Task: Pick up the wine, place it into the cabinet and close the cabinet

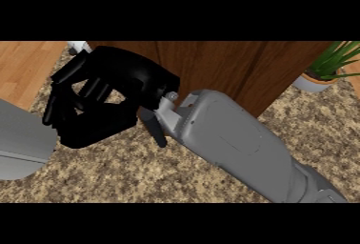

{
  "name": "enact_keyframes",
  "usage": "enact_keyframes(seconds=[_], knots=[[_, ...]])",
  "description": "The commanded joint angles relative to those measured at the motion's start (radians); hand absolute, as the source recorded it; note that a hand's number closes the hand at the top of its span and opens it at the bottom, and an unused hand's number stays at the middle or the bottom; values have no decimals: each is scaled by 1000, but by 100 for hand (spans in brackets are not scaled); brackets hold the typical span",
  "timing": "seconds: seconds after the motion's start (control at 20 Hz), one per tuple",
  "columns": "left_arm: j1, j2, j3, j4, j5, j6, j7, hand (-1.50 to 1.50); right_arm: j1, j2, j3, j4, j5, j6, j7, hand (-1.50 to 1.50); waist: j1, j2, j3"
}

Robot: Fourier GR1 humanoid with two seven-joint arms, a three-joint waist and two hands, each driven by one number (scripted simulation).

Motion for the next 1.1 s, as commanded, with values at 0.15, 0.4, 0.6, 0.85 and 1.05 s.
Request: enact_keyframes(seconds=[0.15, 0.4, 0.6, 0.85, 1.05], knots=[[39, 15, 101, 40, 43, -112, -7, -150, -61, 6, 17, 189, -167, 258, 66, 150, -11, -9, 2], [23, -61, 110, 75, -16, -118, -2, -150, -91, 6, -3, 364, -241, 336, -22, 150, -16, -5, 1], [49, -79, 132, 34, -24, -102, 30, -150, -92, 6, -84, 437, -286, 438, -47, 150, -27, -6, 2], [24, -104, 169, 45, -18, -91, 76, -150, -121, 6, -101, 540, -277, 444, -129, 150, -29, -5, 2], [-4, -123, 179, 74, -34, -98, 102, -150, -137, -7, -138, 628, -255, 493, -173, 150, -32, 2, 1]])
